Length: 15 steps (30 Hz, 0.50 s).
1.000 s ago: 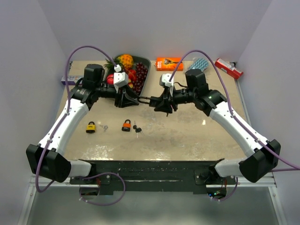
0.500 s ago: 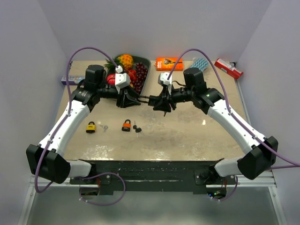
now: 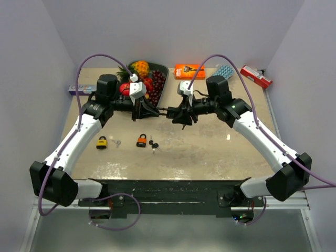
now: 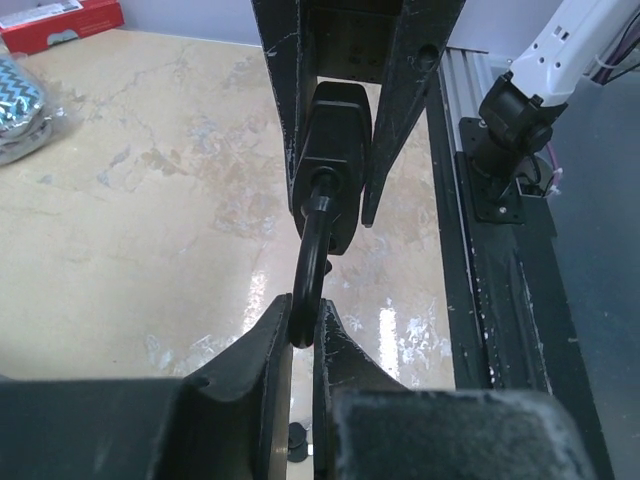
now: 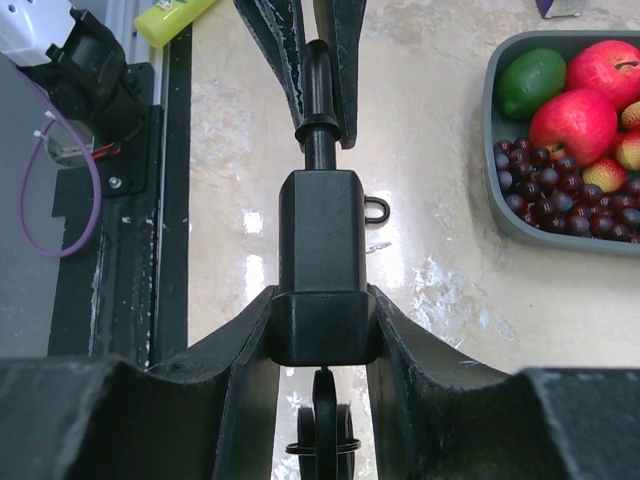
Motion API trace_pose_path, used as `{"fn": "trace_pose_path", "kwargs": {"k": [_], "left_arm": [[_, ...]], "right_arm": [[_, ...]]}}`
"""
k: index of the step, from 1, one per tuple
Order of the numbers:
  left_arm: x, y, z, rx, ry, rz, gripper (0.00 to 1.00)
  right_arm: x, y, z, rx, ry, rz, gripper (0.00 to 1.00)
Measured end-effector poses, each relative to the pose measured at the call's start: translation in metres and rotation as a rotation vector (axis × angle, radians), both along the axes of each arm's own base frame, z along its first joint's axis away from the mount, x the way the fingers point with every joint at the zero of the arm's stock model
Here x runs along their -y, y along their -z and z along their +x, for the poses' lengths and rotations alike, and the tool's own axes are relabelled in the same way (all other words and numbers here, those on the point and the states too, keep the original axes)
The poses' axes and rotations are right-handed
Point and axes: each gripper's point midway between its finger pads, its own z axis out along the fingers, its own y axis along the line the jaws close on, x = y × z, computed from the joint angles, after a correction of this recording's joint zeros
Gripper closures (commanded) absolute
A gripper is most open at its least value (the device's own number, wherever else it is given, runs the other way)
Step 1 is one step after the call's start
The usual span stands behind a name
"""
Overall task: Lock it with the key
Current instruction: Lock the lock.
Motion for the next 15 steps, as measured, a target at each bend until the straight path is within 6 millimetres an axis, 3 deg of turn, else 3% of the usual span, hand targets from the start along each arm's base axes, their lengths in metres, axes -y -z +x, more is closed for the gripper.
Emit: {"fn": "trace_pose_path", "kwargs": {"k": [15], "left_arm": [[0.017, 0.003, 0.003, -0.112, -0.036, -0.085, 1.00]], "right_arm": [[0.003, 0.003, 0.007, 0.034, 0.029, -0.018, 1.00]]}}
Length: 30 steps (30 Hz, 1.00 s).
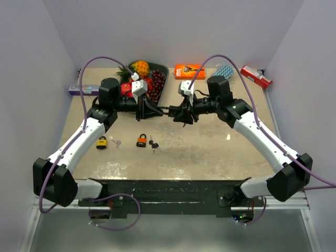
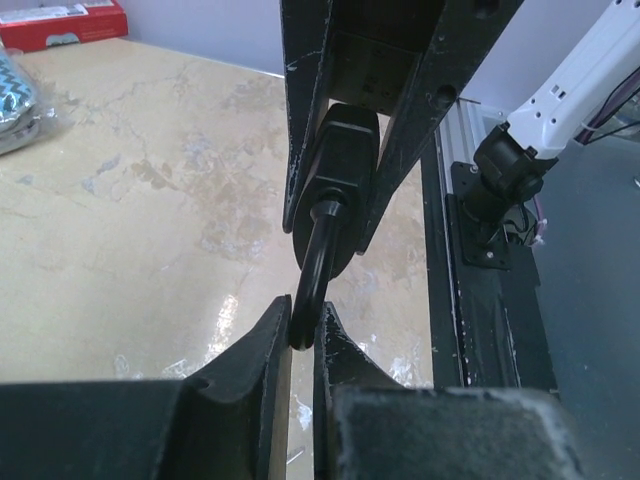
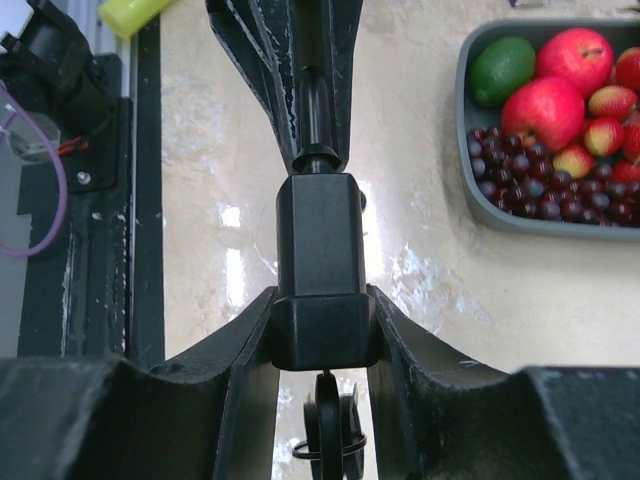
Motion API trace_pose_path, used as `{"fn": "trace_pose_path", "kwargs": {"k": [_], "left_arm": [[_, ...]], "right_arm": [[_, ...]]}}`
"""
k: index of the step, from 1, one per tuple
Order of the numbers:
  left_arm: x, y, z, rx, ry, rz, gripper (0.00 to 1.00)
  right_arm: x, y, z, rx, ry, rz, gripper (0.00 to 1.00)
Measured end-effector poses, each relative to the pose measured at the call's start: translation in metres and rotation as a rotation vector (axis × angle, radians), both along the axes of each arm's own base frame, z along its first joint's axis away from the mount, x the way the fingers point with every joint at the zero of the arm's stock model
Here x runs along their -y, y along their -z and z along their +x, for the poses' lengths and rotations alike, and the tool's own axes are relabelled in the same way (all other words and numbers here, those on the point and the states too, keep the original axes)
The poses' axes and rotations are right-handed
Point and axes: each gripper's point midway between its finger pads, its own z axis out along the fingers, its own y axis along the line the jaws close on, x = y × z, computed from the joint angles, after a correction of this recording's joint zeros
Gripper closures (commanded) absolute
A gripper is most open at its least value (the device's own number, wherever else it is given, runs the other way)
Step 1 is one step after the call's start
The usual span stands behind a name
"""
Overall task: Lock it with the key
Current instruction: Lock the lock.
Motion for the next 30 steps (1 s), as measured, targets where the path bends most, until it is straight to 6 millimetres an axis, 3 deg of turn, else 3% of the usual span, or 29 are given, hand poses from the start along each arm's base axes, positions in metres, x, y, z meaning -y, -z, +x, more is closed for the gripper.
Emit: {"fn": "trace_pose_path", "kwargs": {"k": [19, 30], "left_arm": [[0.013, 0.019, 0.000, -0.027, -0.001, -0.026, 1.00], [0.022, 0.028, -0.011, -0.081, 0.058, -0.052, 1.00]], "right_arm": [[-0.004, 0.016, 0.004, -0.051, 0.030, -0.009, 1.00], [-0.010, 0.023, -0.009, -0.056, -0.029, -0.015, 1.00]]}}
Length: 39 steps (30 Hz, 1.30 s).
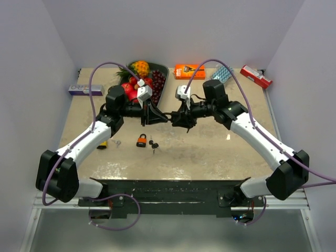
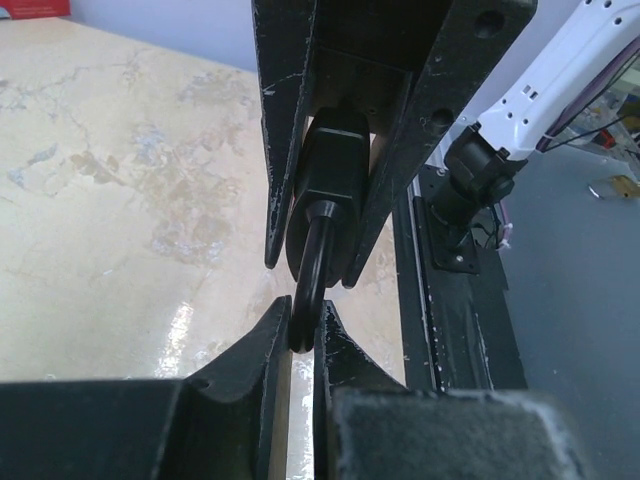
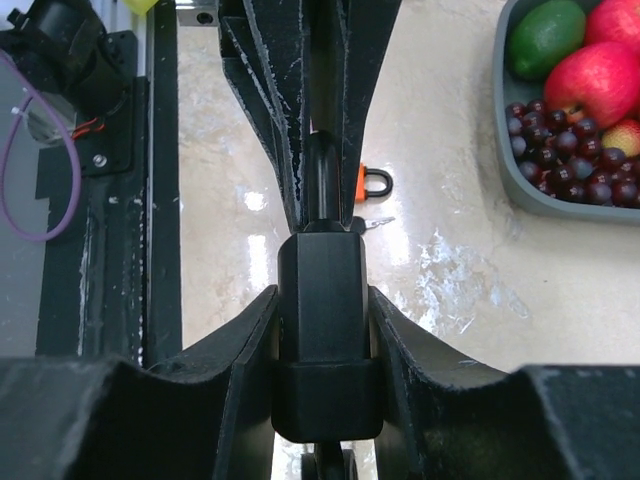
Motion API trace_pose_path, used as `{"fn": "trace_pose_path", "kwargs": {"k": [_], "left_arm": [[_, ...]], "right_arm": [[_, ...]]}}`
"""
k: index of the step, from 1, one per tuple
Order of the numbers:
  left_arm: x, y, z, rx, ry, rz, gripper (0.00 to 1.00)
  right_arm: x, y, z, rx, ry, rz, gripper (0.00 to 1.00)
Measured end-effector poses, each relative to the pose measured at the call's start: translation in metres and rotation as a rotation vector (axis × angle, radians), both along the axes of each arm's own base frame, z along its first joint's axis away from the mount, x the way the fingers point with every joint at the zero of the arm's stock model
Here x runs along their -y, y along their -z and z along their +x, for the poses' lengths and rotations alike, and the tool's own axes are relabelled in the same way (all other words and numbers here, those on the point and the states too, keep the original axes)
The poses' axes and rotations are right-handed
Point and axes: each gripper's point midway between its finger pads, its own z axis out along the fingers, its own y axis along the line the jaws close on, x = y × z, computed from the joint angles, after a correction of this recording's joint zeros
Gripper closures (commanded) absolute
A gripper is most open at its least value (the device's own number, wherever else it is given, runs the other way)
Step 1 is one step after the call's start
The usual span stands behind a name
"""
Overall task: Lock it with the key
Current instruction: Lock the lock.
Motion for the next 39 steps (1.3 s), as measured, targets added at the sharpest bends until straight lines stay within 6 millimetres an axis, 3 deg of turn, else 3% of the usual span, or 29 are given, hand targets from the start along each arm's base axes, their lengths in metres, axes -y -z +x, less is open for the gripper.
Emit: {"fn": "trace_pose_path", "kwargs": {"k": [8, 16, 27, 29, 30, 32, 33, 34, 37, 39], "left_arm": [[-0.009, 0.003, -0.001, -0.023, 0.010, 0.019, 1.00], [-0.015, -0.011, 0.007, 0.054, 0.001, 0.085, 1.00], [-0.008, -0.011, 0.029, 0.051, -0.013, 0.121, 1.00], [-0.007, -0.013, 0.031, 0.065, -0.001, 0.133, 1.00], [-0.007, -0.014, 0.032, 0.071, 0.005, 0.142, 1.00], [-0.007, -0.015, 0.032, 0.086, 0.016, 0.156, 1.00], [-0.007, -0.015, 0.032, 0.095, 0.023, 0.164, 1.00], [-0.007, -0.016, 0.031, 0.103, 0.029, 0.170, 1.00], [-0.009, -0.018, 0.031, 0.128, 0.036, 0.178, 1.00], [-0.010, -0.020, 0.031, 0.145, 0.040, 0.180, 1.00]], "right_arm": [[0.002, 0.007, -0.005, 0.010, -0.041, -0.027, 1.00], [0.002, 0.002, 0.004, 0.087, -0.069, -0.018, 1.00], [0.011, 0.006, 0.021, 0.120, 0.002, -0.055, 0.99], [0.012, 0.006, 0.023, 0.124, 0.009, -0.058, 0.90], [0.013, 0.006, 0.024, 0.126, 0.012, -0.059, 0.79], [0.013, 0.006, 0.025, 0.126, 0.015, -0.060, 0.69], [0.014, 0.006, 0.025, 0.126, 0.015, -0.060, 0.56], [0.014, 0.006, 0.025, 0.126, 0.015, -0.061, 0.50], [0.017, 0.012, 0.019, 0.108, -0.002, -0.079, 0.42], [0.019, 0.015, 0.017, 0.098, -0.007, -0.090, 0.31]]}}
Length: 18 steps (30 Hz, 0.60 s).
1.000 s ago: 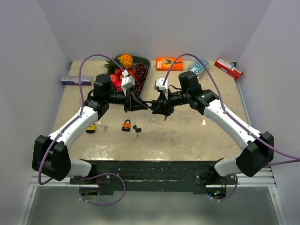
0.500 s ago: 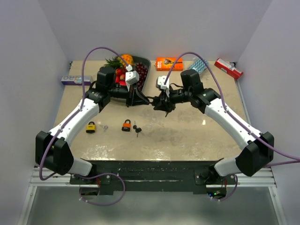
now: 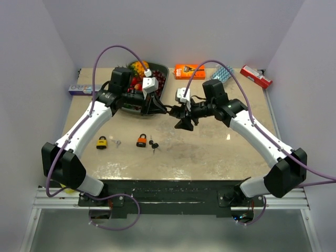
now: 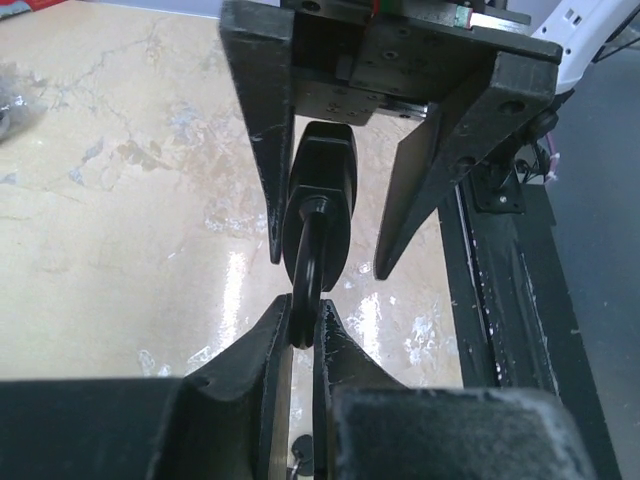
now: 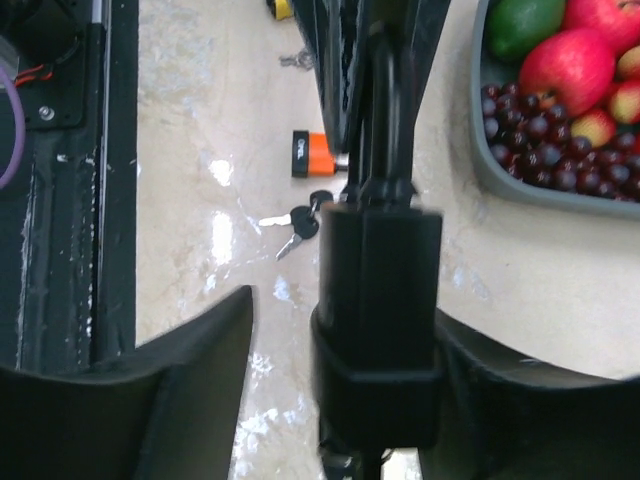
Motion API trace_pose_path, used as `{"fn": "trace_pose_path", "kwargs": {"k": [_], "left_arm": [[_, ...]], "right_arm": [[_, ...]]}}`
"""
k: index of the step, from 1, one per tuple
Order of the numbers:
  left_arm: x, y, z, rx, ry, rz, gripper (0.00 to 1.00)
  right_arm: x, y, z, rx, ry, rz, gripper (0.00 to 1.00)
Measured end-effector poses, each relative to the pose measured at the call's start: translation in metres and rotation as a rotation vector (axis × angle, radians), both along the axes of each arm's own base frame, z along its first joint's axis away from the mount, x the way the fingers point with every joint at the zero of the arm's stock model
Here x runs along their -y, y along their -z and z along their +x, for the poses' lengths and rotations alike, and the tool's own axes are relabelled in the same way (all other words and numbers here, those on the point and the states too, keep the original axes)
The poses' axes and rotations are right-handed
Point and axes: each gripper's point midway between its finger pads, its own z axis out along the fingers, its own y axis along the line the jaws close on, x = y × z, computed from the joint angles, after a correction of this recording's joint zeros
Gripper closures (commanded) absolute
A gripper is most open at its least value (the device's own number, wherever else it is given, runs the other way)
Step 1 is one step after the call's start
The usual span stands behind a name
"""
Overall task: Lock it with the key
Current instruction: Lock the lock.
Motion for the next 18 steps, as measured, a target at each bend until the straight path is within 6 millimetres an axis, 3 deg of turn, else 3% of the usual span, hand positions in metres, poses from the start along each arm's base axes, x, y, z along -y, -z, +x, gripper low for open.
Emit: {"fn": "trace_pose_path", "kwargs": {"k": [4, 9, 18], "left_arm": [[-0.005, 0.001, 0.003, 0.030, -0.002, 0.010, 1.00], [-0.010, 0.004, 0.005, 0.040, -0.005, 0.021, 1.00], [-0.011, 0.007, 0.002, 0.035, 0.001, 0.029, 1.00]], "right_arm": [[0.011, 0.006, -0.002, -0.044, 0.019, -0.021, 0.20], [0.018, -0.001, -0.001, -0.038, 0.034, -0.008, 0.21], [0.015, -0.013, -0.005, -0.036, 0.023, 0.036, 0.24]]}}
